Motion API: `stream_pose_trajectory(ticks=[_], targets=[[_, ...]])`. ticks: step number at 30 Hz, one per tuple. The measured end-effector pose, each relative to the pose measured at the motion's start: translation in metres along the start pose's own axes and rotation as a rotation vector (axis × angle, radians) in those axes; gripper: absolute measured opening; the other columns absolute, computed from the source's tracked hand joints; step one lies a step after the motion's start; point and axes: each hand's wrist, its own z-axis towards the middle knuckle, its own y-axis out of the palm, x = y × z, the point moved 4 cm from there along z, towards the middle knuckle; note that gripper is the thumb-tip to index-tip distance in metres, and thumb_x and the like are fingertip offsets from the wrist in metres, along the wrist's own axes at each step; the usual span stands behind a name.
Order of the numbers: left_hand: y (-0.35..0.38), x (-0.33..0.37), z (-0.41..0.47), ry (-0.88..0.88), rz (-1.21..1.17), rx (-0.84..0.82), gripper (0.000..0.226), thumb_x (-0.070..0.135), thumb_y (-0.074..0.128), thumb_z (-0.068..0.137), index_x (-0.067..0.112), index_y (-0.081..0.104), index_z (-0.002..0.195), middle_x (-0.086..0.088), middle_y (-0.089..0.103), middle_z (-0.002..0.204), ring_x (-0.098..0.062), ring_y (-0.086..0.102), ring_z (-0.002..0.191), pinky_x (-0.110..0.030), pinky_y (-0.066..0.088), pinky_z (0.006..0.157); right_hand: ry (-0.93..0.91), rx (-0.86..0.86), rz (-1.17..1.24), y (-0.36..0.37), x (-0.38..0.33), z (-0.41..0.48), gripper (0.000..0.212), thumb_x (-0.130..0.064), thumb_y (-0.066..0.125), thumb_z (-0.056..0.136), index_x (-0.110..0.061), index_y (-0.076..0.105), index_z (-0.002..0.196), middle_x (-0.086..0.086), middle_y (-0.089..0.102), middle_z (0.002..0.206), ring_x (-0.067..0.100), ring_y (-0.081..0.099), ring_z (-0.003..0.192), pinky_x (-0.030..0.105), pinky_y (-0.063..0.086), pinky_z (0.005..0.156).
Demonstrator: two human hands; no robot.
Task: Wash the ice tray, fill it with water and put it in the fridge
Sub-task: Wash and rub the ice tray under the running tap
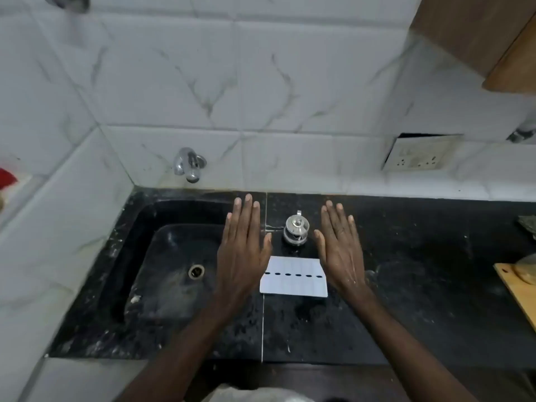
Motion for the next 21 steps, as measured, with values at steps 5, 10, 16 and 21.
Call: stream_pose_trajectory(ticks=[5, 10, 16, 21], targets=[[0.045, -0.013, -0.03, -0.065, -0.003, -0.196, 0.065, 0.033, 0.044, 0.107, 0.0, 0.027, 0.162, -0.016, 0.017, 0.172, -0.03, 0.011, 0.161, -0.048, 0.019, 0.13, 0.14, -0.174, -0.019, 0.05, 0.043, -0.051, 0.055, -0.033, 0.033, 0.111, -0.004, 0.041, 0.157, 0.012, 0.032, 0.167, 0.026, 0.023, 0.158, 0.049, 0.022, 0.128], [0.095, -0.029, -0.059, -0.1, -0.028, -0.346, 0.063, 0.032, 0.043, 0.107, -0.001, 0.03, 0.16, -0.017, 0.024, 0.17, -0.03, 0.018, 0.16, -0.045, 0.021, 0.129, 0.261, -0.317, 0.016, 0.086, 0.066, -0.084, 0.052, -0.029, 0.039, 0.109, 0.0, 0.05, 0.15, 0.018, 0.047, 0.158, 0.034, 0.041, 0.149, 0.048, 0.034, 0.124], [0.167, -0.046, -0.105, -0.498, -0.237, -0.678, 0.054, 0.033, 0.048, 0.107, 0.003, 0.046, 0.151, -0.016, 0.038, 0.164, -0.032, 0.03, 0.154, -0.041, 0.024, 0.127, 0.514, -0.496, 0.157, 0.124, 0.082, -0.111, 0.033, -0.021, 0.046, 0.105, -0.006, 0.065, 0.127, 0.021, 0.07, 0.12, 0.04, 0.065, 0.107, 0.042, 0.051, 0.089], [0.201, -0.052, -0.13, -0.858, -0.282, -0.816, 0.054, 0.049, 0.046, 0.096, 0.006, 0.064, 0.123, -0.022, 0.062, 0.13, -0.04, 0.052, 0.126, -0.051, 0.043, 0.109, 0.643, -0.523, 0.195, 0.135, 0.067, -0.114, 0.021, -0.005, 0.056, 0.099, 0.0, 0.069, 0.114, 0.022, 0.072, 0.111, 0.039, 0.067, 0.098, 0.04, 0.051, 0.082]])
